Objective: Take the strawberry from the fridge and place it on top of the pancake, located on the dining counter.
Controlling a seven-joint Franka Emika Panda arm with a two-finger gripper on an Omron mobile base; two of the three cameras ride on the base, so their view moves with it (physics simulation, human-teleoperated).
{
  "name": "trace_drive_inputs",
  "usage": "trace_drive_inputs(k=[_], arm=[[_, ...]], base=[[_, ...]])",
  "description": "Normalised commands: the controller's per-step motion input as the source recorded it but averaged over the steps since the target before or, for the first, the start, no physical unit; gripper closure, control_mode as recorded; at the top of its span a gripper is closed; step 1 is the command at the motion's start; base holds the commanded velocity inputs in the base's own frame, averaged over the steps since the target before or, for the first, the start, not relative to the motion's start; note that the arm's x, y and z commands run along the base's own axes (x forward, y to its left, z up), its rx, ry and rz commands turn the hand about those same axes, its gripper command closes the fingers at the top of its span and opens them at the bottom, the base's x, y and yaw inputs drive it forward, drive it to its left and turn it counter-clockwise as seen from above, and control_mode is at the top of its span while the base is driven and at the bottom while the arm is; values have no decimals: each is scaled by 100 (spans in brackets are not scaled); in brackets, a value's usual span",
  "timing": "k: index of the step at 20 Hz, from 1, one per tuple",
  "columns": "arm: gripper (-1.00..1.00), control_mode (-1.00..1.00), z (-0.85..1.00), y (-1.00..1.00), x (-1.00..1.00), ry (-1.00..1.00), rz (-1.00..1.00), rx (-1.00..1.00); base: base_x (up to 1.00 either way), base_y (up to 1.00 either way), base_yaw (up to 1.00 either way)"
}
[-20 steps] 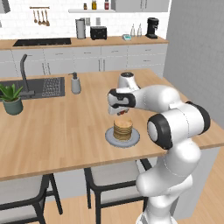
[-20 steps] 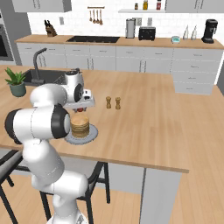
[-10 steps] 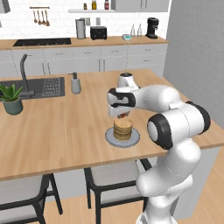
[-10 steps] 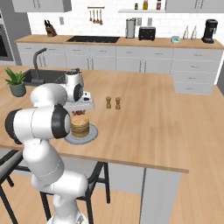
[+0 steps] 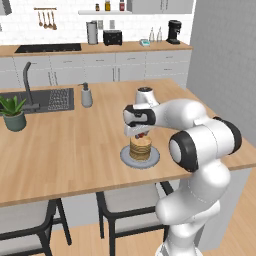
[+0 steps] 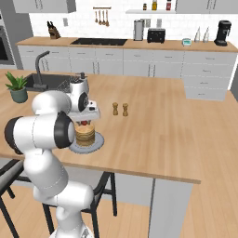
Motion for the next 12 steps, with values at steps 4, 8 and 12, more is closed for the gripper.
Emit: trace_drive_inputs(k=[4,8,12], arm=[[100,-100,-17,0,0,0,0,0],[100,-100,-13,0,0,0,0,0],[100,-100,-7,0,-4,0,0,0]], base=[[0,0,0],[0,0,0],[0,0,0]])
